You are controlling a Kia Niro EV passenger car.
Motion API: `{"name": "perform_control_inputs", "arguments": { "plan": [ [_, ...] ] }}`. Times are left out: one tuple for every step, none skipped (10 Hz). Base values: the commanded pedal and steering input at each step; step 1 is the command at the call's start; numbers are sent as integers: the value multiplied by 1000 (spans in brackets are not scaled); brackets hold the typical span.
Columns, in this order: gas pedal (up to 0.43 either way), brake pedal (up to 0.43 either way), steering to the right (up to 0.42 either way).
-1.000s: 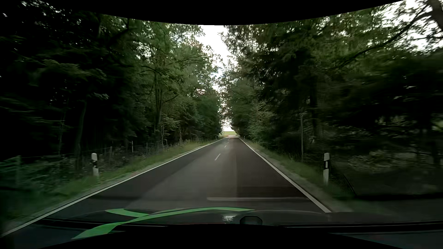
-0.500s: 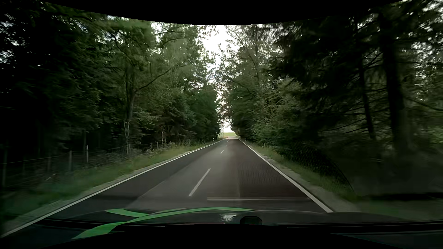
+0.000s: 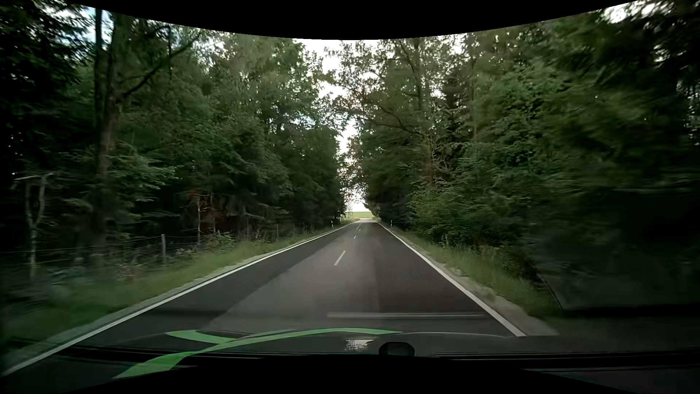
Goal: Follow the waypoints while adhering to traffic rules and regulations
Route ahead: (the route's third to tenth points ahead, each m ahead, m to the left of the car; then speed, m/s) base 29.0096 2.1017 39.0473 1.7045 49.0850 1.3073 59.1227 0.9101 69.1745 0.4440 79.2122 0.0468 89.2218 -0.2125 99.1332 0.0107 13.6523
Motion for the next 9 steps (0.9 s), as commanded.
{"name": "perform_control_inputs", "arguments": {
  "plan": [
    [177,0,-1],
    [177,0,-1],
    [177,0,-1],
    [177,0,-1],
    [177,0,-1],
    [177,0,-1],
    [177,0,-1],
    [177,0,-1],
    [177,0,-1]
  ]
}}
